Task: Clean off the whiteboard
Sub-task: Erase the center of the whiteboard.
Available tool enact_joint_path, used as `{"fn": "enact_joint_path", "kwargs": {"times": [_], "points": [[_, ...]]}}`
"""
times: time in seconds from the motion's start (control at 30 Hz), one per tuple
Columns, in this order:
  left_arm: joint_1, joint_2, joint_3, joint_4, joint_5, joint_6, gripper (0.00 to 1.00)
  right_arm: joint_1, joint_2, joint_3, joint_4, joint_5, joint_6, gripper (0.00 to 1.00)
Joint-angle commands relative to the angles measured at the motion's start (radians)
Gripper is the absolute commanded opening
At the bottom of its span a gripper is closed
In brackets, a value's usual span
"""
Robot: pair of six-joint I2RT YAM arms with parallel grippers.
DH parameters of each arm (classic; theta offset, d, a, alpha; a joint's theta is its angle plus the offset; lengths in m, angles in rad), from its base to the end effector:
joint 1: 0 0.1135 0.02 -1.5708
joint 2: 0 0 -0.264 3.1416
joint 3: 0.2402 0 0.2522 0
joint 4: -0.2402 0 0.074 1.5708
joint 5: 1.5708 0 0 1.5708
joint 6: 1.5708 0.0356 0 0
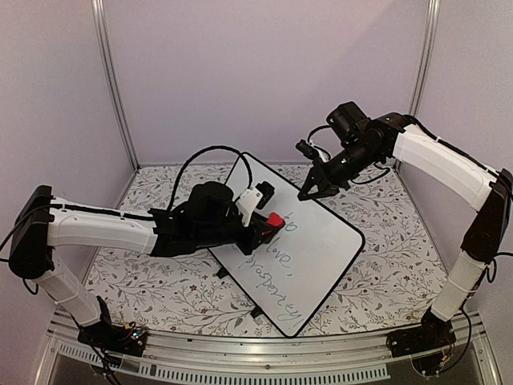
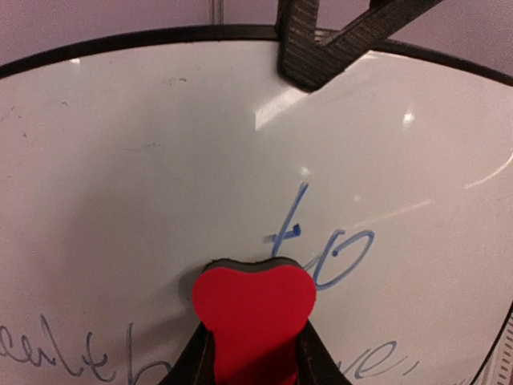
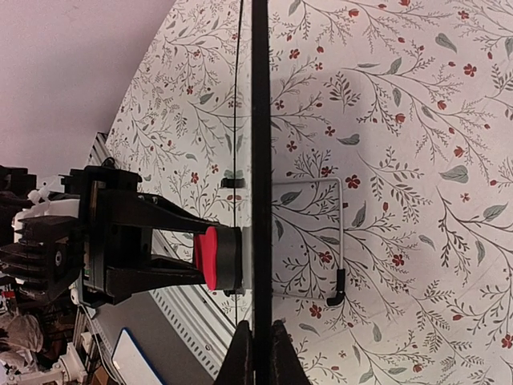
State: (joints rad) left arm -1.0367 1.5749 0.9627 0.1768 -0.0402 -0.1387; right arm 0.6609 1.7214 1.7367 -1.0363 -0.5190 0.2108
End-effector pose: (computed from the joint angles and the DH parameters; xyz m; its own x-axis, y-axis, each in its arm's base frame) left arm 0.1821 -0.3052 0.2396 -0.3290 0.2849 -0.9003 0.8037 0.5850 -0.1086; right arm 0.2721 0.2340 0.3488 -0.8125 -0.4016 -0.4225 -0.5804 0.6243 0.5229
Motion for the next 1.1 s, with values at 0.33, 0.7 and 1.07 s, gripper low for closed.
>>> {"fn": "enact_joint_path", "kwargs": {"times": [0.33, 0.7, 1.07], "points": [[-0.017, -0.006, -0.016, 0.073, -0.026, 0.000, 0.00, 0.030, 0.008, 0.020, 0.011, -0.074, 0.006, 0.00], [-0.017, 0.042, 0.042, 0.098, -0.032, 0.044, 0.00, 0.031, 0.012, 0.020, 0.012, -0.080, 0.010, 0.00], [-0.002, 0.079, 0.019, 0.229, -0.051, 0.050, 0.00, 0.031, 0.008, 0.007, 0.021, -0.090, 0.008, 0.00]]}}
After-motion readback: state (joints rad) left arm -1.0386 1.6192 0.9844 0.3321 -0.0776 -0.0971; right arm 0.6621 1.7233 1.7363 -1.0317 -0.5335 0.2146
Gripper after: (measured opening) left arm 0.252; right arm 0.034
